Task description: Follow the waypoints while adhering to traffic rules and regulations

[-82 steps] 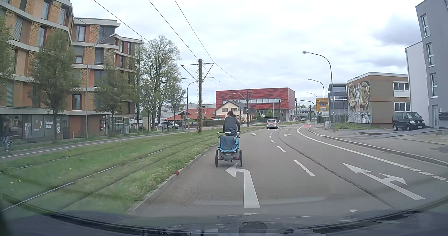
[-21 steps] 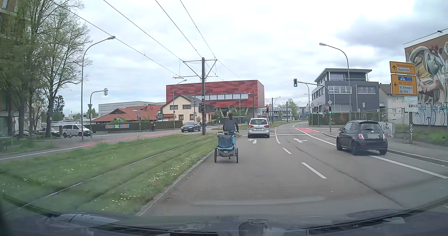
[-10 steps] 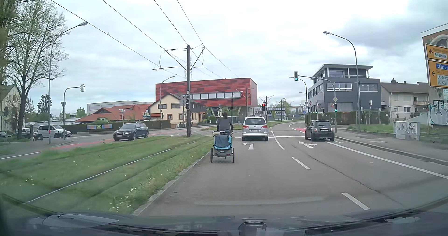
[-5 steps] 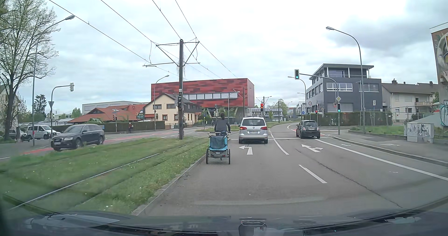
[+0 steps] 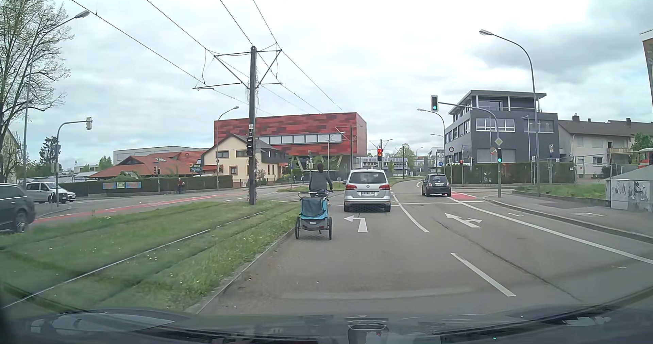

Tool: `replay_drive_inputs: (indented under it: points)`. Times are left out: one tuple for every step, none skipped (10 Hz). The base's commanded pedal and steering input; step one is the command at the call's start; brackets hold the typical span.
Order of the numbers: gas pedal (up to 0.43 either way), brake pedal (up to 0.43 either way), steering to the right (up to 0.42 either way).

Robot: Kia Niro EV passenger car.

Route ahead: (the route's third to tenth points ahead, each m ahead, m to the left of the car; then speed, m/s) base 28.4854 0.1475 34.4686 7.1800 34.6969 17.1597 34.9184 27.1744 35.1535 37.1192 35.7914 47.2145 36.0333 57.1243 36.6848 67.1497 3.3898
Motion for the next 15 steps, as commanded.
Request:
replay_drive_inputs:
  points:
    - [0.0, 0.11, 0.026]
    - [0.0, 0.11, 0.026]
    - [0.0, 0.11, 0.025]
    - [0.0, 0.116, 0.025]
    - [0.0, 0.116, 0.024]
    - [0.0, 0.116, 0.02]
    - [0.0, 0.11, 0.018]
    - [0.0, 0.116, 0.018]
    - [0.0, 0.116, 0.018]
    - [0.0, 0.122, 0.017]
    - [0.0, 0.122, 0.017]
    - [0.0, 0.122, 0.018]
    - [0.0, 0.128, 0.018]
    - [0.0, 0.128, 0.018]
    - [0.0, 0.128, 0.019]
